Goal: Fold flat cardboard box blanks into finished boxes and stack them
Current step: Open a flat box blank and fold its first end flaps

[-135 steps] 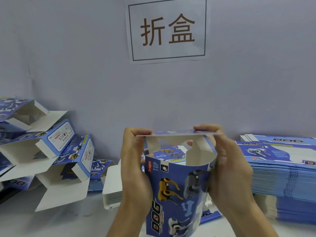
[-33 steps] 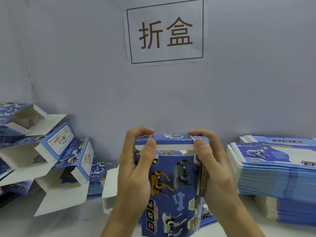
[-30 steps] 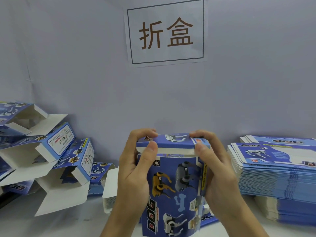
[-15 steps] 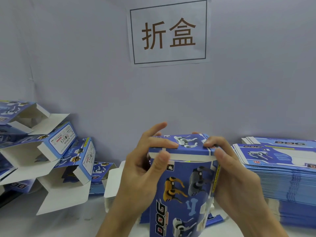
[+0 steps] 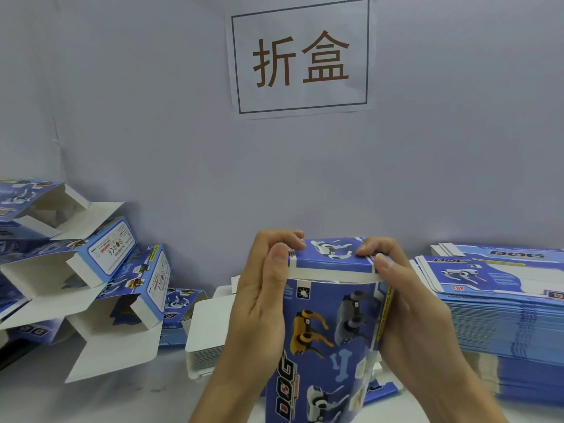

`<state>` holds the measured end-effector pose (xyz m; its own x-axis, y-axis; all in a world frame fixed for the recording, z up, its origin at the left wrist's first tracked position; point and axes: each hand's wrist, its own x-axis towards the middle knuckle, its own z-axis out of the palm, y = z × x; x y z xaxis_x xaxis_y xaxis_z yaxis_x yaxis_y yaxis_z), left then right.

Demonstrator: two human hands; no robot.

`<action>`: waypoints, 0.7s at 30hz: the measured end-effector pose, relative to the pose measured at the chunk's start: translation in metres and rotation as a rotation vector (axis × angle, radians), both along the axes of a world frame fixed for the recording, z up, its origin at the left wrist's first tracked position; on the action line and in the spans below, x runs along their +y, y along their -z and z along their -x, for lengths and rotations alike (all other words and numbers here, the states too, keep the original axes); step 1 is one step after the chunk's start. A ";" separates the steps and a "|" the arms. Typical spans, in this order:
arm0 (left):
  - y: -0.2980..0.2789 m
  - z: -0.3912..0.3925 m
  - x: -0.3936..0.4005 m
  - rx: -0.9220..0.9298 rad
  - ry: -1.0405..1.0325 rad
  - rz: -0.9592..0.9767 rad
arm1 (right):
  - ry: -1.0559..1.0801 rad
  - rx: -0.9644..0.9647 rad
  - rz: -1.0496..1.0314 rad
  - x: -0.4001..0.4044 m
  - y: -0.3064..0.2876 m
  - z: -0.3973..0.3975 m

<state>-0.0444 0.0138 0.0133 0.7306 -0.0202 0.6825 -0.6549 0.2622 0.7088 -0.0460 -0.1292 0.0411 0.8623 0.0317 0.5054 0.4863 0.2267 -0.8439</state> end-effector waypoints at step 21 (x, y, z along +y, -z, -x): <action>-0.024 0.005 0.017 0.213 0.136 -0.062 | -0.006 -0.033 0.041 -0.001 0.000 -0.003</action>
